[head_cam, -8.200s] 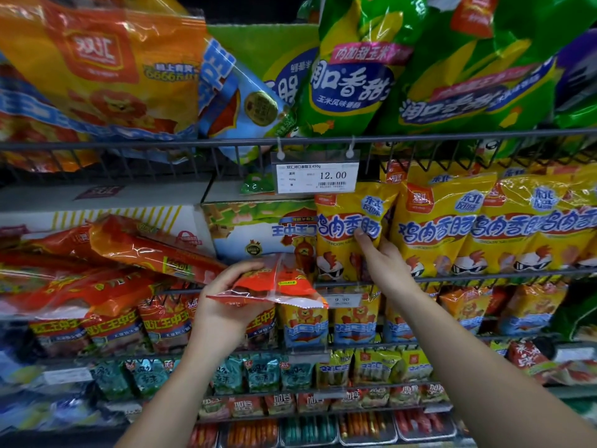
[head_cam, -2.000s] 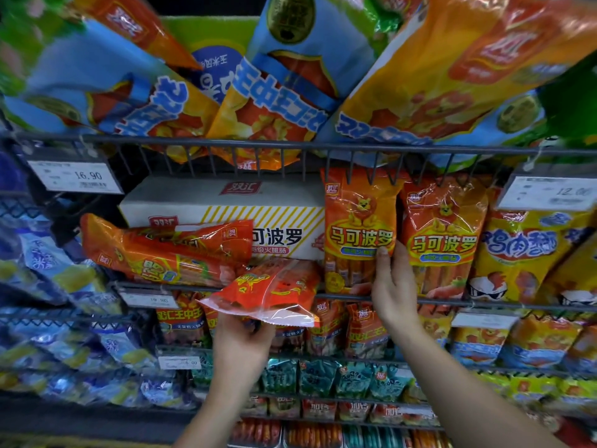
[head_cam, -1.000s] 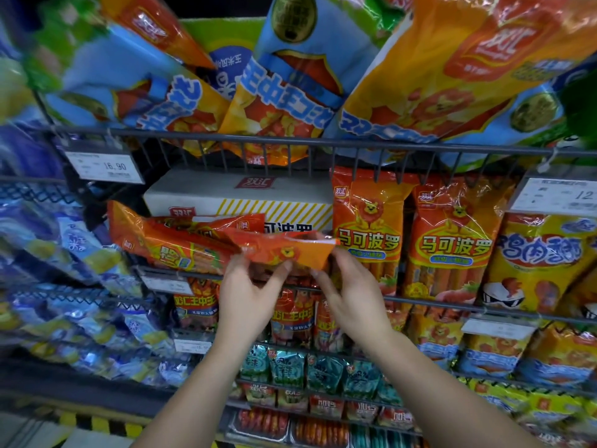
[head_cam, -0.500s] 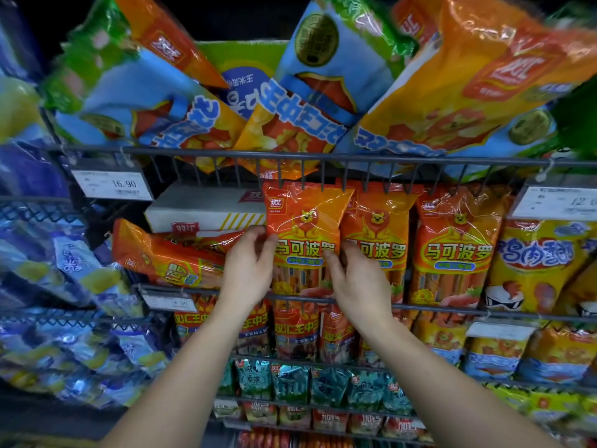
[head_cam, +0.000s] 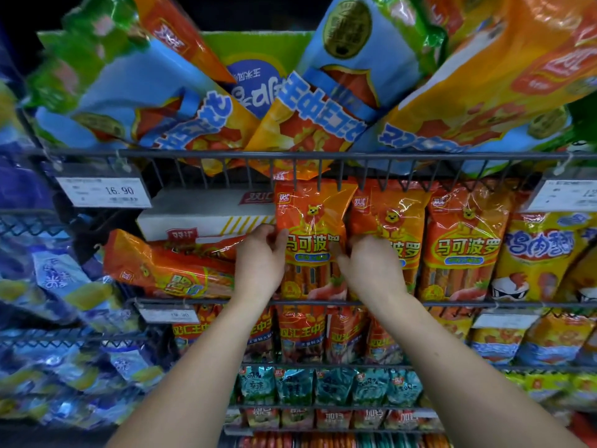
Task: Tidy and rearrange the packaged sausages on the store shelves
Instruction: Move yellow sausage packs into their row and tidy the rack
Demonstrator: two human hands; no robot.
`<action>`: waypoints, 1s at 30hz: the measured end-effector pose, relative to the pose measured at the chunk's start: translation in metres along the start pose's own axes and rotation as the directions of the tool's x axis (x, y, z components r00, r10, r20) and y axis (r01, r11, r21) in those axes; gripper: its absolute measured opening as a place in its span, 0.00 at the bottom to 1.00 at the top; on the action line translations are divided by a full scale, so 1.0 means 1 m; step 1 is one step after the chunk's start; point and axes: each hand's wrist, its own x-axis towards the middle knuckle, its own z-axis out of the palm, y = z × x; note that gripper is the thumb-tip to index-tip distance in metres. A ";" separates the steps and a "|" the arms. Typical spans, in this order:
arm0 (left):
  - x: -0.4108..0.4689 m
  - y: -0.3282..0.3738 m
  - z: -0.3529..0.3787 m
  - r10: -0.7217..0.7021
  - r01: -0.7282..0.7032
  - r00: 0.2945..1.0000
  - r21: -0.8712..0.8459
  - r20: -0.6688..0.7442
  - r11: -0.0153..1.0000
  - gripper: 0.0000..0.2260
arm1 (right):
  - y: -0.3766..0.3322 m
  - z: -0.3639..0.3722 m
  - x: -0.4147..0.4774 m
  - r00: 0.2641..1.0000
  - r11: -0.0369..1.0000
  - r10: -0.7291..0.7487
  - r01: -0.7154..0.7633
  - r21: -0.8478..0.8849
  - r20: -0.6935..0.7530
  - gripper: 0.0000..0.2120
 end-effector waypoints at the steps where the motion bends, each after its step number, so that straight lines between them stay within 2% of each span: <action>1: 0.001 0.000 0.001 -0.001 0.001 1.000 -0.008 -0.003 1.000 0.10 | -0.001 0.001 -0.001 1.000 1.000 0.006 -0.006 -0.014 -0.018 0.21; 5: 0.001 -0.003 0.003 -0.023 0.023 1.000 -0.063 -0.002 0.998 0.11 | -0.001 0.004 -0.005 0.994 1.000 -0.004 0.007 0.027 -0.105 0.20; 10: -0.017 -0.002 -0.003 0.031 -0.029 0.999 -0.067 0.026 0.997 0.10 | 0.002 -0.007 -0.002 0.996 0.994 -0.080 0.077 -0.077 -0.033 0.19; 14: -0.040 -0.002 -0.009 0.046 -0.051 0.998 -0.139 -0.037 0.989 0.11 | 0.007 -0.008 -0.004 0.992 0.992 -0.122 0.122 -0.015 -0.032 0.18; 18: -0.060 -0.010 -0.022 0.053 -0.080 0.990 -0.216 -0.131 0.973 0.06 | 0.002 -0.005 -0.008 0.982 0.983 -0.173 0.177 0.050 -0.070 0.16; 22: -0.077 -0.024 -0.043 -0.036 -0.014 0.975 -0.220 -0.220 0.975 0.05 | -0.020 -0.001 -0.014 0.961 0.952 -0.267 0.274 0.134 -0.070 0.13; 25: -0.087 -0.038 -0.056 -0.090 0.039 0.945 -0.162 -0.314 0.986 0.05 | -0.040 0.006 -0.023 0.923 0.906 -0.383 0.384 0.179 -0.039 0.10; 29: -0.093 -0.058 -0.072 -0.251 0.198 0.902 -0.179 -0.352 0.964 0.01 | -0.066 0.020 -0.038 0.858 0.823 -0.509 0.508 0.253 -0.068 0.11; 30: -0.092 -0.063 -0.076 -0.296 0.237 0.883 -0.199 -0.364 0.951 0.03 | -0.072 0.024 -0.040 0.847 0.811 -0.527 0.526 0.255 -0.070 0.12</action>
